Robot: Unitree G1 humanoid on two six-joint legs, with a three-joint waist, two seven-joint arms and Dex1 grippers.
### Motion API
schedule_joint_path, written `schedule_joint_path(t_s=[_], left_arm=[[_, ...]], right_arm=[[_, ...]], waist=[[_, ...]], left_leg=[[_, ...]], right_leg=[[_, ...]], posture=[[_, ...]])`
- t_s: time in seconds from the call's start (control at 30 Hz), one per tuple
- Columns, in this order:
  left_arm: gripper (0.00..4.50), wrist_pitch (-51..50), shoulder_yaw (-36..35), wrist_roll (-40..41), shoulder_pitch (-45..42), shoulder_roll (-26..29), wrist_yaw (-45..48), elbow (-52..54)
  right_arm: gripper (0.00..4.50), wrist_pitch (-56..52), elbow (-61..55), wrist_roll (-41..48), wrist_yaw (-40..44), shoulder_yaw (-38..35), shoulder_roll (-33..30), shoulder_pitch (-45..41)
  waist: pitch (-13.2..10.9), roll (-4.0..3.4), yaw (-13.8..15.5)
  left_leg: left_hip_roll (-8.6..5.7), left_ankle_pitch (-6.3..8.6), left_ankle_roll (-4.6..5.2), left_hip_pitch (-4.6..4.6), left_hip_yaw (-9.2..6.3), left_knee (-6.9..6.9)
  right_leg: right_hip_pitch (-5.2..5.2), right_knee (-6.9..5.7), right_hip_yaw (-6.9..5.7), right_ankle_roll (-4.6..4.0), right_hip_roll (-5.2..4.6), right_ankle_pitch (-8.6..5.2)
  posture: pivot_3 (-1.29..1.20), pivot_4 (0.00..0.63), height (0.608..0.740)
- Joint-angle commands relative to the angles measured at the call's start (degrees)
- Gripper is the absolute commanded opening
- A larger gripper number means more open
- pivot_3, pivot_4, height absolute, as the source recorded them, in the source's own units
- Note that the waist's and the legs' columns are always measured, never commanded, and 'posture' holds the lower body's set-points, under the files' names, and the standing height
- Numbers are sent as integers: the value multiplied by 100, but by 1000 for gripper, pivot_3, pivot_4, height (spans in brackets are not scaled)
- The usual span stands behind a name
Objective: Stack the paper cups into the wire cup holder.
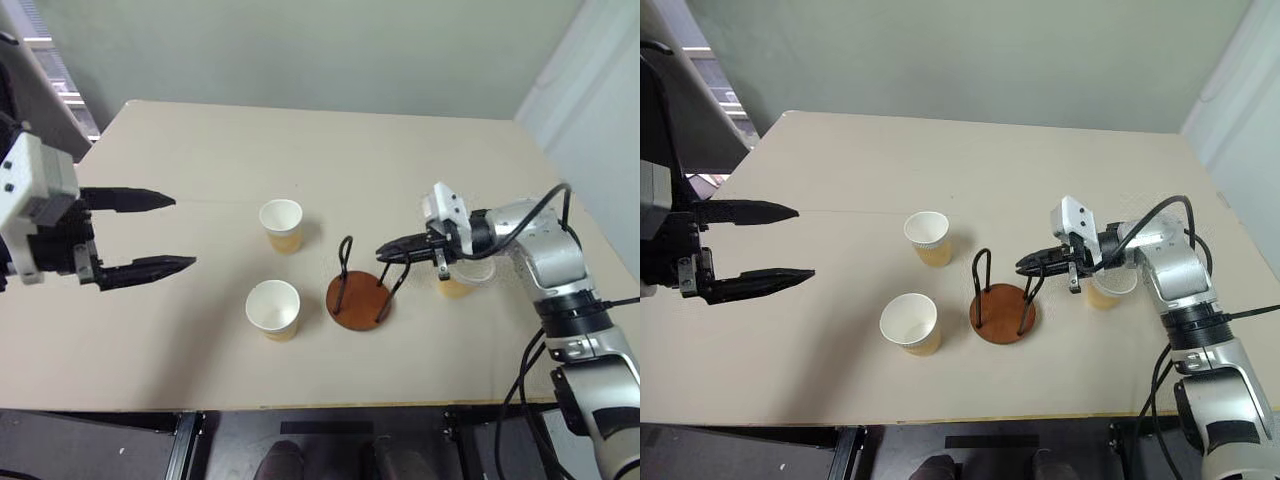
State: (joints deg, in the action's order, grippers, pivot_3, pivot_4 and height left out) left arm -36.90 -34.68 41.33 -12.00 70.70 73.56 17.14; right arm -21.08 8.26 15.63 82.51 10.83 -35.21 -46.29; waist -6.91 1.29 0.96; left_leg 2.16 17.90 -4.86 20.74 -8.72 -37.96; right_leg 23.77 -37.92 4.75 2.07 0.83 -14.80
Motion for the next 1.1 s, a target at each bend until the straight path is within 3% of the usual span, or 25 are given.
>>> schedule_joint_path(t_s=[0.03,0.57,1.07,1.1], left_arm=[[4500,-156,-126,327,-30,208,227,429],[4500,-619,-165,633,895,119,598,1281],[4500,-669,82,797,642,234,470,1333],[4500,-679,104,812,603,246,448,1332]], right_arm=[[15,63,-257,117,223,38,-118,-38],[15,488,-151,-89,396,348,-39,-79],[15,563,-99,-287,382,542,19,-79],[270,579,-77,-335,332,557,31,-81]], waist=[[0,1,-4],[0,1,-28],[1,1,-26],[1,1,-26]], left_leg=[[0,0,0,-1,0,-1],[1,2,3,-8,2,-3],[1,2,4,-17,1,-3],[1,2,4,-17,1,-3]], right_leg=[[-1,0,0,0,2,0],[-10,-1,4,1,5,0],[-19,-2,3,0,6,1],[-20,-2,3,0,6,0]], posture=[[0,150,740],[0,150,740],[0,150,740],[0,150,740]])
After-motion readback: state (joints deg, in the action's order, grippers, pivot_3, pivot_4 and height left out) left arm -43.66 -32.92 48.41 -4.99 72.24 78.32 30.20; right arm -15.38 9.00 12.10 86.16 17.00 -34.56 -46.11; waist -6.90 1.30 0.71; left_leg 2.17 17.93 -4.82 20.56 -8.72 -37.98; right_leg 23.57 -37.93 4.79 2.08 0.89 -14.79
